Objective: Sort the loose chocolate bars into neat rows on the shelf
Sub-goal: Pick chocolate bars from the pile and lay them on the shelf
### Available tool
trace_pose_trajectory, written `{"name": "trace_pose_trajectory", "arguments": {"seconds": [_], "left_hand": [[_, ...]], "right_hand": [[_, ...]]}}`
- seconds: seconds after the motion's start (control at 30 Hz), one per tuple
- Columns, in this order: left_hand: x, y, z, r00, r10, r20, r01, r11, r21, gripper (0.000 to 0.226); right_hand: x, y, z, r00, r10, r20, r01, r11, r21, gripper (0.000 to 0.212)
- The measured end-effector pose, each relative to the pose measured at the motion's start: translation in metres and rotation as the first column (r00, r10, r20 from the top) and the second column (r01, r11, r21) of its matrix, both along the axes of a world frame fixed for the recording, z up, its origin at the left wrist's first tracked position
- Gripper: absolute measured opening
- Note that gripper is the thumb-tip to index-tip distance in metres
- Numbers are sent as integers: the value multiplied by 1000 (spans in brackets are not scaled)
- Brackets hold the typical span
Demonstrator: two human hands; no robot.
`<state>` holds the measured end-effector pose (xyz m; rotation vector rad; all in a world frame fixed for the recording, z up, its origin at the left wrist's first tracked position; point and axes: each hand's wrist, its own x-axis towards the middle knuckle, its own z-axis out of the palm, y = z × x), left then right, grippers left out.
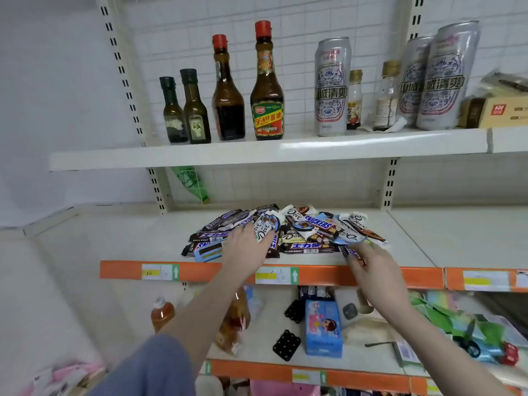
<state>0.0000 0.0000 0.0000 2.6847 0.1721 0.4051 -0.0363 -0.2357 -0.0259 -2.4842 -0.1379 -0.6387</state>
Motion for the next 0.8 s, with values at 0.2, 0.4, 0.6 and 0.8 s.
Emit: {"name": "trace_pose_trajectory", "arguments": {"seconds": [0.2, 0.4, 0.6, 0.8], "left_hand": [[66, 2, -12, 974, 48, -221, 0, 978, 209, 94], [119, 2, -24, 954, 70, -291, 26, 950, 312, 106], [129, -8, -30, 947, 134, -293, -25, 938, 346, 92], [143, -3, -30, 912, 114, -393, -89, 993, 81, 101]], "right_hand": [[89, 27, 12, 994, -61, -91, 47, 988, -148, 38], [156, 38, 6, 956, -159, -249, 99, 967, -235, 50], [182, 45, 3, 875, -213, -434, 75, 947, -313, 71], [191, 42, 17, 857, -152, -492, 42, 973, -228, 67]]}}
